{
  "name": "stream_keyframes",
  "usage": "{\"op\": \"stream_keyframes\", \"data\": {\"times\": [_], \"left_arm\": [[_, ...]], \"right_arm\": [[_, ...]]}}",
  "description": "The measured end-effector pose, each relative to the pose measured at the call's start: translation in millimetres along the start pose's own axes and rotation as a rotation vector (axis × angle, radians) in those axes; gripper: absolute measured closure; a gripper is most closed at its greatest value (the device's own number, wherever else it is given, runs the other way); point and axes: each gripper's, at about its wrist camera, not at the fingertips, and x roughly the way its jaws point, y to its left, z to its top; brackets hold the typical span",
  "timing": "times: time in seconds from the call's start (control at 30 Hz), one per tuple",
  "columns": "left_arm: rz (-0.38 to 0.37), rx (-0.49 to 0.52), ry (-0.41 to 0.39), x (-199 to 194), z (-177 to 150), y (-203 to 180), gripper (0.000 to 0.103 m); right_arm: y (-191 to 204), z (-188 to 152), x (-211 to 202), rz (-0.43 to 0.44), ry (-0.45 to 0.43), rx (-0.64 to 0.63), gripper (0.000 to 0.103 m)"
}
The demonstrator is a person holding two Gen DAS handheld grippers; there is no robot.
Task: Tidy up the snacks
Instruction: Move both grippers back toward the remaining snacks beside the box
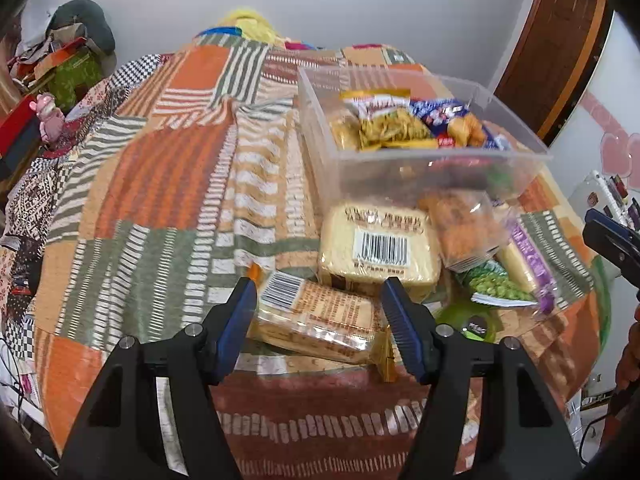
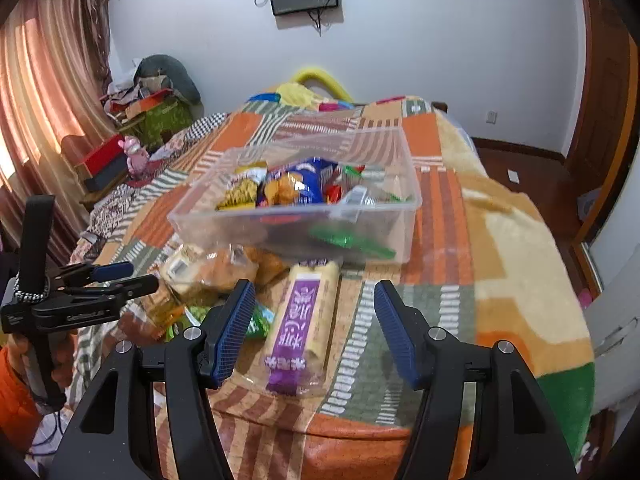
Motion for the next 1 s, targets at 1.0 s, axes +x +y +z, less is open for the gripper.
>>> {"op": "stream_keyframes", "data": {"times": [1.0], "left_arm": [[0.008, -0.013, 0.001, 4.5, -4.8, 1.5, 0.032]], "right_arm": [[-2.9, -21.4, 20.7, 0.035, 0.074, 0.036, 0.045]]}}
